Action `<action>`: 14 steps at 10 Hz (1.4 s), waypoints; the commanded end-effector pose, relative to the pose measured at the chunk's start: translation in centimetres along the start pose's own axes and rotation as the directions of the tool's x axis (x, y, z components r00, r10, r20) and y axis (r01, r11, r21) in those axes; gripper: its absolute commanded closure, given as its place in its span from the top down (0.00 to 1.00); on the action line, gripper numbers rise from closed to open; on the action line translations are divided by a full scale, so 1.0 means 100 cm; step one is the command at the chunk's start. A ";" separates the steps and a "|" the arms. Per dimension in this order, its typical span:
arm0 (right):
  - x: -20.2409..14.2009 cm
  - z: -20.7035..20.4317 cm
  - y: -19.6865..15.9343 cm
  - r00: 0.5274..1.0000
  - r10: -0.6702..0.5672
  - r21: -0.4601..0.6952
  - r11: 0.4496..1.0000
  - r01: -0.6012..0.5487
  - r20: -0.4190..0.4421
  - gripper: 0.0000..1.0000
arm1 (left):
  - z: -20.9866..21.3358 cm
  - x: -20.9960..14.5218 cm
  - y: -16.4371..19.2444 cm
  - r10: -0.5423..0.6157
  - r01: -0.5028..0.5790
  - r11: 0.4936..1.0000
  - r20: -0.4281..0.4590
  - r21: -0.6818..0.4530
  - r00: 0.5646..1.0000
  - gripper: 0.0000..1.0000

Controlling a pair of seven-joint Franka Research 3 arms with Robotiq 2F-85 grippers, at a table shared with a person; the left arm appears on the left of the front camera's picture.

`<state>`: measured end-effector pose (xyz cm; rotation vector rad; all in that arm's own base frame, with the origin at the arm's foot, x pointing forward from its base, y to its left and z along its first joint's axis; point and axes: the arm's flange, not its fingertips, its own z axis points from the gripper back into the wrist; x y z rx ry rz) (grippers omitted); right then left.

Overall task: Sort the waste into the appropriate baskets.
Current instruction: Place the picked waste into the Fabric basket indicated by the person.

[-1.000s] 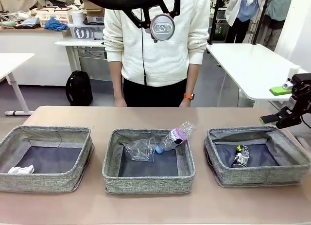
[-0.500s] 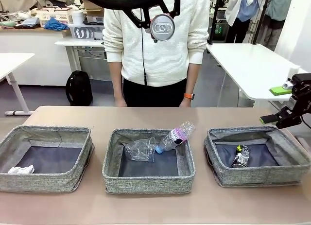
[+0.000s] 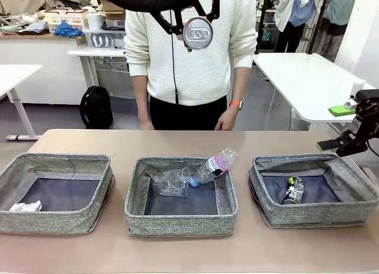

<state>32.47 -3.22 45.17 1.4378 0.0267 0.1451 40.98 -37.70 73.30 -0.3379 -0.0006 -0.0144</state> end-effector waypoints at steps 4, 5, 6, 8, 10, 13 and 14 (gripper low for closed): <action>0.001 0.001 0.005 1.000 -0.021 0.007 1.000 0.021 -0.005 1.00 | 0.000 0.001 0.000 0.003 -0.003 1.000 0.007 -0.004 1.000 0.29; 0.001 0.001 0.005 1.000 -0.021 0.007 1.000 0.021 -0.005 1.00 | 0.000 0.001 0.000 0.003 -0.003 1.000 0.007 -0.004 1.000 0.29; 0.001 0.001 0.005 1.000 -0.021 0.007 1.000 0.021 -0.005 1.00 | 0.000 0.001 0.000 0.003 -0.003 1.000 0.007 -0.004 1.000 0.29; 0.001 0.001 0.005 1.000 -0.021 0.007 1.000 0.021 -0.005 1.00 | 0.000 0.001 0.000 0.003 -0.003 1.000 0.007 -0.004 1.000 0.29; 0.001 0.001 0.005 1.000 -0.021 0.007 1.000 0.021 -0.005 1.00 | 0.000 0.001 0.000 0.003 -0.003 1.000 0.007 -0.004 1.000 0.29; 0.001 0.001 0.005 1.000 -0.021 0.007 1.000 0.021 -0.005 1.00 | 0.000 0.001 0.000 0.003 -0.003 1.000 0.007 -0.004 1.000 0.29; 0.001 0.001 0.005 1.000 -0.021 0.007 1.000 0.021 -0.005 1.00 | 0.000 0.001 0.000 0.003 -0.003 1.000 0.007 -0.004 1.000 0.29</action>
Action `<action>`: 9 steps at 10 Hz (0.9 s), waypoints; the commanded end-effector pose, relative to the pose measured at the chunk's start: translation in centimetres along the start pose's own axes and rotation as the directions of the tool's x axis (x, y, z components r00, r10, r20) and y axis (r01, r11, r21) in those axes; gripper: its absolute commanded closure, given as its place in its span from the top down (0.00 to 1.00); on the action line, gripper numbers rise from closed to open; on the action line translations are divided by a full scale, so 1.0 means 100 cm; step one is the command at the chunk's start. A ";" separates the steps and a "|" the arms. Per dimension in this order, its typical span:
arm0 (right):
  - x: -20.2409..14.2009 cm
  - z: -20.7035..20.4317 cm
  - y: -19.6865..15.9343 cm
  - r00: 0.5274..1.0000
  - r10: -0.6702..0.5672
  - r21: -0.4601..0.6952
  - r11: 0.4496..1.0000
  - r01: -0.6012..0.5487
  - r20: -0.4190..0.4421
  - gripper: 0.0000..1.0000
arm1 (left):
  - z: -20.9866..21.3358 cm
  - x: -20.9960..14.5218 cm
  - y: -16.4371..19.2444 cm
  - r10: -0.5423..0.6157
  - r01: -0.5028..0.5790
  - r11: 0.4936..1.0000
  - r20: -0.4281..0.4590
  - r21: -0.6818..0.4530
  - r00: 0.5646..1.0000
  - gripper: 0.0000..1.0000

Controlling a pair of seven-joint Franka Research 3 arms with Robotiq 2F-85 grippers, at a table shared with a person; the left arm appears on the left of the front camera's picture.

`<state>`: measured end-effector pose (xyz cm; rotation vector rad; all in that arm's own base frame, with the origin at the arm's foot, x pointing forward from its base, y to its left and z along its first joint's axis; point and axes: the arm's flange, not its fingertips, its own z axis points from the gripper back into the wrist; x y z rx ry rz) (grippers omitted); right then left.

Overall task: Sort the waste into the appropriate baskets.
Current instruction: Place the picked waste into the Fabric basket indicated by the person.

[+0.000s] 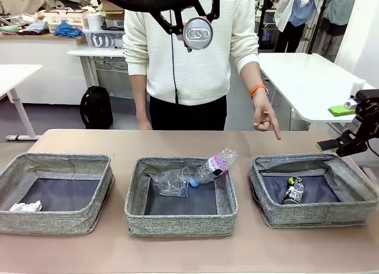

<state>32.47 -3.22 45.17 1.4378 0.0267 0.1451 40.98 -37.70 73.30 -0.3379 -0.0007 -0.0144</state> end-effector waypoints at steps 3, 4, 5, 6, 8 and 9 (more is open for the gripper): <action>-0.016 0.013 -0.004 1.000 0.006 -0.059 0.998 -0.005 0.016 1.00 | -0.024 -0.021 -0.008 -0.060 0.059 0.998 0.060 0.010 0.996 0.29; -0.037 0.040 -0.011 0.999 -0.017 -0.125 0.992 0.021 0.030 1.00 | -0.056 -0.045 -0.016 -0.113 0.112 0.994 0.115 0.011 0.987 0.29; -0.063 0.074 -0.016 0.999 -0.008 -0.205 0.979 0.015 0.036 1.00 | -0.092 -0.058 -0.024 -0.197 0.206 0.978 0.153 -0.044 0.968 0.29; -0.095 0.110 -0.023 1.000 0.014 -0.281 0.960 -0.008 0.021 1.00 | -0.137 -0.057 -0.034 -0.249 0.266 0.961 0.194 -0.072 0.949 0.29; -0.136 0.146 -0.026 0.990 0.139 -0.176 0.974 -0.140 -0.015 1.00 | -0.202 -0.027 -0.061 -0.325 0.374 0.918 0.289 -0.131 0.900 0.29; -0.102 0.108 -0.024 1.000 -0.017 -0.250 0.968 0.022 0.023 1.00 | -0.225 -0.010 -0.082 -0.322 0.372 0.922 0.327 -0.102 0.888 0.29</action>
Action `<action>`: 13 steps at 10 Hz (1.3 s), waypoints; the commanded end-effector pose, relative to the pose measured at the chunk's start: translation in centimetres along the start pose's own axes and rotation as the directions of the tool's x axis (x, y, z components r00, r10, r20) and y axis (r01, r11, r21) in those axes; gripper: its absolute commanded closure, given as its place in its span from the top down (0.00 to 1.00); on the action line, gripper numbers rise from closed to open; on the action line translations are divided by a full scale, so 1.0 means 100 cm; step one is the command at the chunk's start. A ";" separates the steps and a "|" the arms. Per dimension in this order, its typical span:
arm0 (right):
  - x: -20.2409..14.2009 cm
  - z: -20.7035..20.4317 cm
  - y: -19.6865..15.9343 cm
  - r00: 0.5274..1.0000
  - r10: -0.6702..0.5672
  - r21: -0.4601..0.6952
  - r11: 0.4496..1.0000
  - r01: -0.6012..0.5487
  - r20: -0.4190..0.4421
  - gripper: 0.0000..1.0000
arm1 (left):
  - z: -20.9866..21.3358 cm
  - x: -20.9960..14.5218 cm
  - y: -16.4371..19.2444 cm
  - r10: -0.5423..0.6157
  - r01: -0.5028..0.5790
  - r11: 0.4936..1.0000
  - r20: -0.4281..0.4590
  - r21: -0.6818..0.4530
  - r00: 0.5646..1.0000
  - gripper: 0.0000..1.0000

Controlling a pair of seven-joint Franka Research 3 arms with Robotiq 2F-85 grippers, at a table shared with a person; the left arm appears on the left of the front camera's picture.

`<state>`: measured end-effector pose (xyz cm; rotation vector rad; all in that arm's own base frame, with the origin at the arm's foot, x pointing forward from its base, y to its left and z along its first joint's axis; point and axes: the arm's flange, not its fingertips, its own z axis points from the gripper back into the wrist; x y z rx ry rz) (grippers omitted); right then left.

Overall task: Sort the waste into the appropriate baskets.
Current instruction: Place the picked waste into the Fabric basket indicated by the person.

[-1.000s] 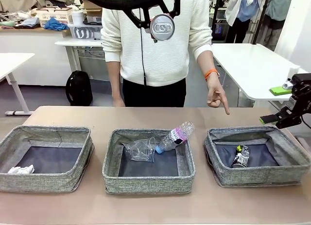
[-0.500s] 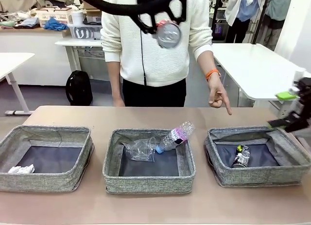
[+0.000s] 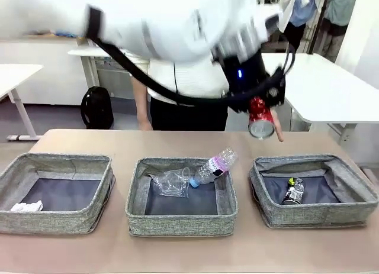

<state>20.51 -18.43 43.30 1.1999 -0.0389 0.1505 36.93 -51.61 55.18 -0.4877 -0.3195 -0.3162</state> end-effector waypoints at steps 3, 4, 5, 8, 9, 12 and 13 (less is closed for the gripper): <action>0.035 -0.027 0.009 0.999 -0.052 -0.013 0.999 0.052 -0.015 1.00 | -0.091 0.066 -0.024 -0.015 0.009 0.994 -0.049 -0.113 0.999 0.29; 0.035 -0.027 0.009 0.999 -0.052 -0.013 0.999 0.052 -0.015 1.00 | -0.100 0.067 -0.024 -0.016 0.008 0.990 -0.058 -0.138 0.998 0.29; 0.035 -0.027 0.009 0.999 -0.052 -0.013 0.999 0.052 -0.015 1.00 | -0.108 0.064 -0.026 -0.006 -0.005 0.990 -0.082 -0.140 0.997 0.29; 0.035 -0.027 0.009 0.999 -0.052 -0.013 0.999 0.052 -0.015 1.00 | -0.116 0.058 -0.025 0.008 -0.025 0.990 -0.121 -0.138 0.993 0.29; 0.035 -0.027 0.009 0.999 -0.052 -0.013 0.999 0.052 -0.015 1.00 | -0.115 0.058 -0.026 0.008 -0.024 0.990 -0.121 -0.137 0.993 0.29; 0.035 -0.027 0.009 0.999 -0.052 -0.013 0.999 0.052 -0.015 1.00 | -0.112 0.058 -0.026 -0.002 -0.013 0.991 -0.116 -0.130 0.993 1.00; 0.035 -0.027 0.009 0.999 -0.052 -0.013 0.999 0.052 -0.015 1.00 | -0.113 0.059 -0.025 0.002 -0.019 0.991 -0.123 -0.134 0.992 1.00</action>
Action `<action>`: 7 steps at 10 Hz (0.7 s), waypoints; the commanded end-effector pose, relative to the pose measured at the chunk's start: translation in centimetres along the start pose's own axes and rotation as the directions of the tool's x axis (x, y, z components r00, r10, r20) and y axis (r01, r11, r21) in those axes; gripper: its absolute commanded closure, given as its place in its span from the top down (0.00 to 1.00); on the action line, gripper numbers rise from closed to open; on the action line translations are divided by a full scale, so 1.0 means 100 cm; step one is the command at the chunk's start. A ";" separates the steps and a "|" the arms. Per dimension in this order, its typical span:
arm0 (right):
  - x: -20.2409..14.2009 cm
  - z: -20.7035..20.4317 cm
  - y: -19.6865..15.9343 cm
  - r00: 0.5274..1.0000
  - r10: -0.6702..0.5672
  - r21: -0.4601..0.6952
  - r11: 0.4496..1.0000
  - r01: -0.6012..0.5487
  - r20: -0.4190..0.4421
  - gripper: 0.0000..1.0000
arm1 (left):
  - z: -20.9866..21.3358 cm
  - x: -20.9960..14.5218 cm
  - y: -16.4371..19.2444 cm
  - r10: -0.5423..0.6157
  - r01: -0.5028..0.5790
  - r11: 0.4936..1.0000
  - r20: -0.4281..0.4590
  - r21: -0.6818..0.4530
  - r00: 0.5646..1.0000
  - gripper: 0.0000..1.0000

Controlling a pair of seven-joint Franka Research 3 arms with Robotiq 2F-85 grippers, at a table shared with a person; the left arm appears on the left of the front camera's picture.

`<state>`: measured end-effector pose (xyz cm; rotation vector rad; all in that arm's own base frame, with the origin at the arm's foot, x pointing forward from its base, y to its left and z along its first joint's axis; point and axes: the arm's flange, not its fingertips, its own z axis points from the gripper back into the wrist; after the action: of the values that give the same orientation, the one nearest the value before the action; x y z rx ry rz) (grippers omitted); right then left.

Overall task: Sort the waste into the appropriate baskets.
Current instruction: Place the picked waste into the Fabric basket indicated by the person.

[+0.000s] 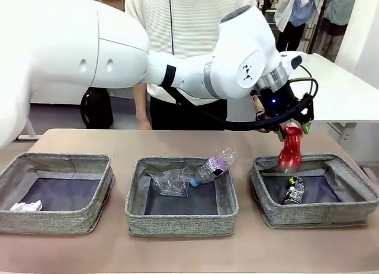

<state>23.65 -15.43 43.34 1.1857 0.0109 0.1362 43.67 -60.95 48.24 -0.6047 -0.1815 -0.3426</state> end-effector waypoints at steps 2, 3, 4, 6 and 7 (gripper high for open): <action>0.001 0.000 0.002 1.000 -0.015 0.000 1.000 0.015 0.016 1.00 | 0.009 0.003 -0.002 -0.009 0.009 1.000 -0.002 0.003 1.000 1.00; 0.001 0.000 0.002 1.000 -0.015 0.000 1.000 0.015 0.016 1.00 | 0.009 0.003 -0.002 -0.004 0.004 1.000 -0.001 0.003 1.000 1.00; 0.001 0.000 0.002 1.000 -0.015 0.000 1.000 0.015 0.016 1.00 | 0.010 0.003 -0.003 -0.003 0.003 1.000 -0.001 -0.001 1.000 1.00; 0.001 0.000 0.002 1.000 -0.015 0.000 1.000 0.015 0.016 1.00 | 0.016 0.003 -0.004 -0.016 0.015 1.000 -0.061 -0.018 0.998 1.00; 0.000 0.000 0.000 1.000 0.000 0.000 1.000 0.000 0.000 1.00 | 0.031 -0.004 -0.004 -0.051 0.047 0.998 -0.111 -0.037 0.992 1.00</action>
<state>23.64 -15.43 43.33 1.1853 0.0116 0.1364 43.16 -60.68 49.33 -0.6060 -0.1385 -0.3666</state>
